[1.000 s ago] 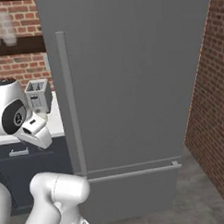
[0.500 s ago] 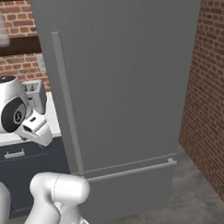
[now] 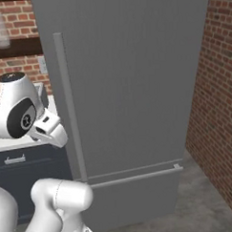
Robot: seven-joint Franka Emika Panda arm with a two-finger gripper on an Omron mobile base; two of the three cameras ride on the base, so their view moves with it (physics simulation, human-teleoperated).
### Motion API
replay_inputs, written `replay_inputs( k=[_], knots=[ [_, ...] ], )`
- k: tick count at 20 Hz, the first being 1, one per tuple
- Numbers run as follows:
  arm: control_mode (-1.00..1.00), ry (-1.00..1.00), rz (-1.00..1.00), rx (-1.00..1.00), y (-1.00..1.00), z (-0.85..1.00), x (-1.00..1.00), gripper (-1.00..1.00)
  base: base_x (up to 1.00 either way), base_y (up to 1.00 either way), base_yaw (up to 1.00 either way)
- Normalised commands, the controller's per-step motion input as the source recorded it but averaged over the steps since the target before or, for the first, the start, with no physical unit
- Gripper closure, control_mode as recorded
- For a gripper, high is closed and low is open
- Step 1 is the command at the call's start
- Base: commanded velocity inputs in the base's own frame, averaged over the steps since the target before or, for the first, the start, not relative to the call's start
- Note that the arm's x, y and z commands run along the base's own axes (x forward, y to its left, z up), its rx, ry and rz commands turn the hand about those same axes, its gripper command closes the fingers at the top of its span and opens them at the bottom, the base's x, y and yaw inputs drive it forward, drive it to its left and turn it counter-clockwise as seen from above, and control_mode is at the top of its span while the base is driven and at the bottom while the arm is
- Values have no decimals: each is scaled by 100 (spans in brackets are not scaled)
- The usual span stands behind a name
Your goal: Grab a lemon wedge from the fridge and one ice cube from the ice bowl, and put them in the glass of lemonade.
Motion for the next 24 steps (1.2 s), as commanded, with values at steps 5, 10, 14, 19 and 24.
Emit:
replay_inputs(
  k=[5, 10, 14, 19, 24],
  knots=[
    [-100, -2, 10, -9, 12, 1, 92, -100, 0, 0, 0],
    [-100, -28, 43, 3, -28, 23, 45, -100, 0, 0, 0],
    [-100, -20, 49, 0, -10, 23, 43, -100, 0, 0, 0],
    [-100, -2, 47, -6, 8, 1, 48, -100, 0, 0, 0],
    [-100, 1, 14, -20, 36, 0, 43, -100, 0, 0, 0]
  ],
)
